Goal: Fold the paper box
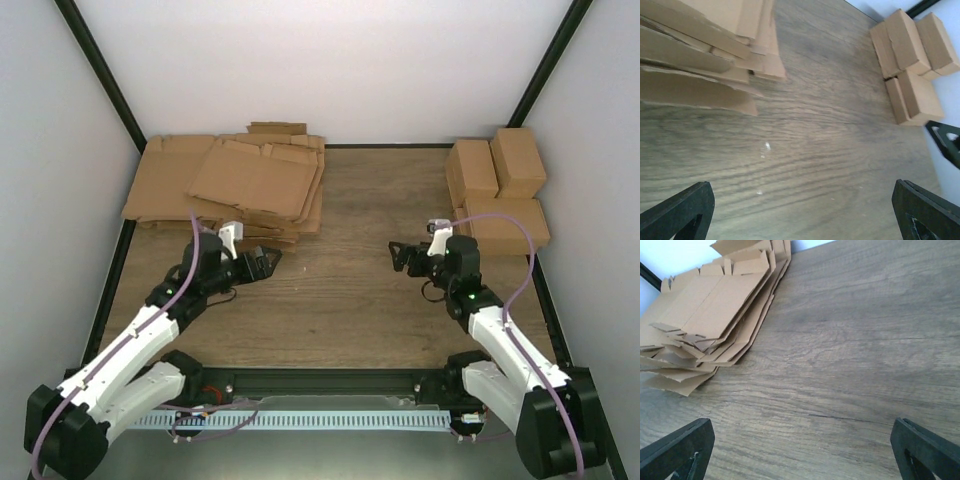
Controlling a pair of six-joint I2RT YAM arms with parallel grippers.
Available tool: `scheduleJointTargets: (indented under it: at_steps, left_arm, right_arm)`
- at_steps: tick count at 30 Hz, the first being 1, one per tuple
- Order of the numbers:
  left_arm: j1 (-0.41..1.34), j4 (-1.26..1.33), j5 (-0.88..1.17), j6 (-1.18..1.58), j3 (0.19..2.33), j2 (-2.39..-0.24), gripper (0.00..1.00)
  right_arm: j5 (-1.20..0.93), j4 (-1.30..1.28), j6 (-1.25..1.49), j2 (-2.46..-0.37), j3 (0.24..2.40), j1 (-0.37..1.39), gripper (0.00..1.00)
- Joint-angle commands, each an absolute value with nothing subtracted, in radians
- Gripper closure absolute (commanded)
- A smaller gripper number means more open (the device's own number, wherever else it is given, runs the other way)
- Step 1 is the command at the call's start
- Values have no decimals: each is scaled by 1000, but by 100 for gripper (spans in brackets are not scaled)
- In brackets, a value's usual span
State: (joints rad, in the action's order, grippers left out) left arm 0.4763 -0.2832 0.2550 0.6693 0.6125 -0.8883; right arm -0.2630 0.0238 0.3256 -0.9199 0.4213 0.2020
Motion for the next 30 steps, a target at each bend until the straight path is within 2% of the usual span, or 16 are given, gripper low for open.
scheduleJointTargets:
  at_steps: [1,5,14,18,26,30]
  left_arm:
    - [486,-124,43,567,522,-805,0]
    - [485,-105,-145,500,453,-729,0]
    - [479,-17,-320,442,337,-661,0]
    - [410,28,-275,468,288,-692,0]
    - [162,129,-86,485,222,-766,0]
    - [101,164,-21,490,242,-906,0]
  right_arm:
    - [-192,145,315,-857,369,207,0]
    - [-182,168,337,-823,327,207,0]
    - [-134,192,388,-767,234,206,0]
    - [-123,211,413,-775,217,207,0]
    - [-95,251,437,-841,199,207,0]
    - [-83,254,446,-877,209,207,0]
